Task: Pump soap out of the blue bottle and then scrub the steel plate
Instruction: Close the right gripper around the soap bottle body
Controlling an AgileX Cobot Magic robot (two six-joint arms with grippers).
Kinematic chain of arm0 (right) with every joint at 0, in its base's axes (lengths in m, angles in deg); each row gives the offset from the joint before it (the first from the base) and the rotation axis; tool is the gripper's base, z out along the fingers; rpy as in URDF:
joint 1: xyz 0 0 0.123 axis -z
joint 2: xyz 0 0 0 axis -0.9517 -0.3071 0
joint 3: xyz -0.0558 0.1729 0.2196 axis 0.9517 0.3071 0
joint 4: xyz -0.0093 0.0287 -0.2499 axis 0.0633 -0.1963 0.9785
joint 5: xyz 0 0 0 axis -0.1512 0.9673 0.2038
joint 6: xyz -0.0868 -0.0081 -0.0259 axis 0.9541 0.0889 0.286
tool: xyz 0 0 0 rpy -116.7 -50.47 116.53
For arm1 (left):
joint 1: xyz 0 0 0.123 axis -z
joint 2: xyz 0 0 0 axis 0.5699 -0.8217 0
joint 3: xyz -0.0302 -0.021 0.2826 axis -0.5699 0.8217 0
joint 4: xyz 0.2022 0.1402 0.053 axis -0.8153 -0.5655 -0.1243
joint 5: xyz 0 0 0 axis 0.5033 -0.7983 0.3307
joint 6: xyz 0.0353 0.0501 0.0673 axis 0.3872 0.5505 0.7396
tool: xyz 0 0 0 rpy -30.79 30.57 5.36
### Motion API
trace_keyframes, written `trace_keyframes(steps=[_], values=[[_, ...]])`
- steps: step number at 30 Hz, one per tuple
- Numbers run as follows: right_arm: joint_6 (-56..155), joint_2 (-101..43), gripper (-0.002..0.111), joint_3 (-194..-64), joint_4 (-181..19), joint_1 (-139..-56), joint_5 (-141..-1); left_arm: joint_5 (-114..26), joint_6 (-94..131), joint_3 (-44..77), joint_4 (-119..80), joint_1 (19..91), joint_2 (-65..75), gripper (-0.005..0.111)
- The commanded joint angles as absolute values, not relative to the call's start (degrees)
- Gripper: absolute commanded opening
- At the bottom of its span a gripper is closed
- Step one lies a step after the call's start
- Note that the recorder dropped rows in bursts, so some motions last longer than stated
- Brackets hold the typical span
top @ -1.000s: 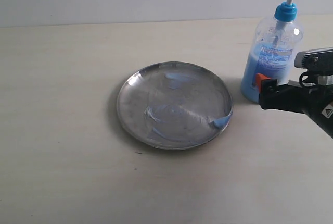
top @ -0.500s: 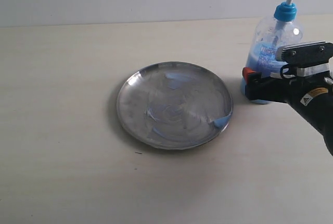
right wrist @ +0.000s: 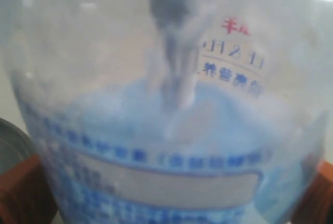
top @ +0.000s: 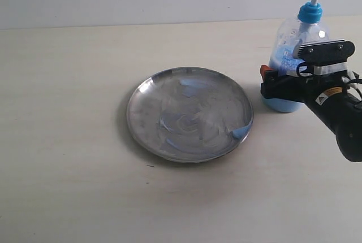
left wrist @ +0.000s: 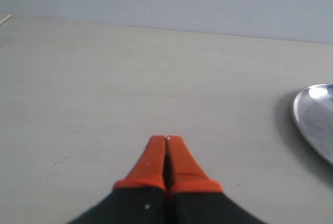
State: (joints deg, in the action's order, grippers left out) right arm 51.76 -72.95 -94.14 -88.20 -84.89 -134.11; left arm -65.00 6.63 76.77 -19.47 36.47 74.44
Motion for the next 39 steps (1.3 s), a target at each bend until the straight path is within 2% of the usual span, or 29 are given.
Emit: trace_keyframes(steps=[1, 15, 18, 21, 24, 29, 32, 39], values=[[51.68, -73.38, 0.103, -95.22, -88.82, -85.08, -135.51, -64.2, 6.73, 76.94, -19.47, 36.45, 74.79, 0.0], [52.09, -73.38, 0.103, -96.76, -89.35, -85.08, -136.6, -64.2, 6.73, 76.94, -19.47, 36.45, 74.79, 0.0], [52.19, -73.38, 0.1, -96.76, -89.35, -85.08, -136.6, -64.2, 6.73, 76.94, -19.47, 36.45, 74.79, 0.0], [52.56, -73.38, 0.087, -96.76, -89.35, -85.08, -136.6, -64.2, 6.73, 76.94, -19.47, 36.45, 74.79, 0.0], [53.22, -73.38, 0.066, -96.76, -89.35, -85.08, -136.6, -64.2, 6.73, 76.94, -19.47, 36.45, 74.79, 0.0], [53.69, -73.38, 0.021, -96.76, -89.8, -85.08, -135.55, -64.2, 6.73, 76.94, -19.47, 36.45, 74.79, 0.0], [53.69, -73.38, 0.001, -96.76, -89.8, -85.08, -135.51, -64.2, 6.73, 76.94, -19.47, 36.45, 74.79, 0.0], [53.69, -73.38, 0.0, -96.76, -89.8, -85.08, -135.51, -64.2, 6.73, 76.94, -19.47, 36.45, 74.79, 0.0]])
